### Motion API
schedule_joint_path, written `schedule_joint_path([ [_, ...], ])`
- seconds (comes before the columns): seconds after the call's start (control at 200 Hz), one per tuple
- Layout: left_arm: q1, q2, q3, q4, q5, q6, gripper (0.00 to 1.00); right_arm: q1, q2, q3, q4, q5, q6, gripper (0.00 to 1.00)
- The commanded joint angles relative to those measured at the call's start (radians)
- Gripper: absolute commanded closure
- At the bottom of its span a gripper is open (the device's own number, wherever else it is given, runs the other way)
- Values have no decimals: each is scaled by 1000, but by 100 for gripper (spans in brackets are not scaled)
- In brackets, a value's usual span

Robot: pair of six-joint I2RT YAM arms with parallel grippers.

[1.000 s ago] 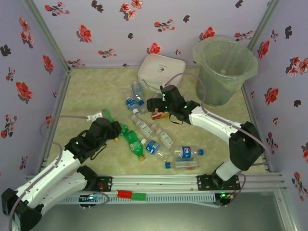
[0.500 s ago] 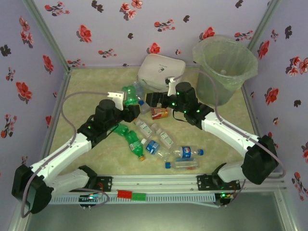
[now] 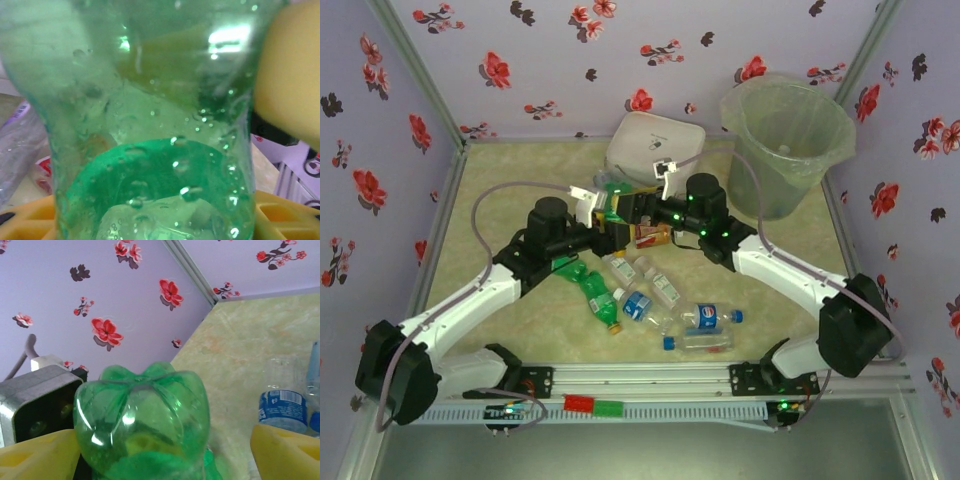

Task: Put the plastic bottles in the bin

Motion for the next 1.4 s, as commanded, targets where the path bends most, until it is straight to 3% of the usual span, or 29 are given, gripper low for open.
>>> schedule_joint_path([
  [0.0,4,13,41,53,97,-14,71,-3,25,-4,66,-40,28,17],
  [0.215,-1,13,41,55,107,-9,71,-3,52,-2,85,-59,51,29],
  [0.355,0,13,41,54,106,-7,67,-3,58,-5,92,-53,52,45],
  [0.48,0,15,39,58,105,-7,44,-6,53,-3,70,-22,39,51],
  [0.515,-1,18,38,60,104,-7,33,-11,49,0,56,-6,32,51],
  [0.555,-1,18,38,60,100,-7,14,-18,46,4,33,13,22,51],
  [0.615,-1,20,36,61,91,-9,1,-37,40,15,-4,36,-5,52],
  [0.85,2,-1,-24,102,3,-38,0,-189,29,102,-143,118,-89,53],
  [1.01,20,-33,-98,120,-218,-98,0,-284,21,271,-301,182,-180,53],
  [1.185,89,-66,-218,227,-435,-267,0,-387,43,471,-378,261,-241,54],
  [1.395,194,-124,-390,318,-484,-426,0,-478,86,647,-407,481,-365,54],
])
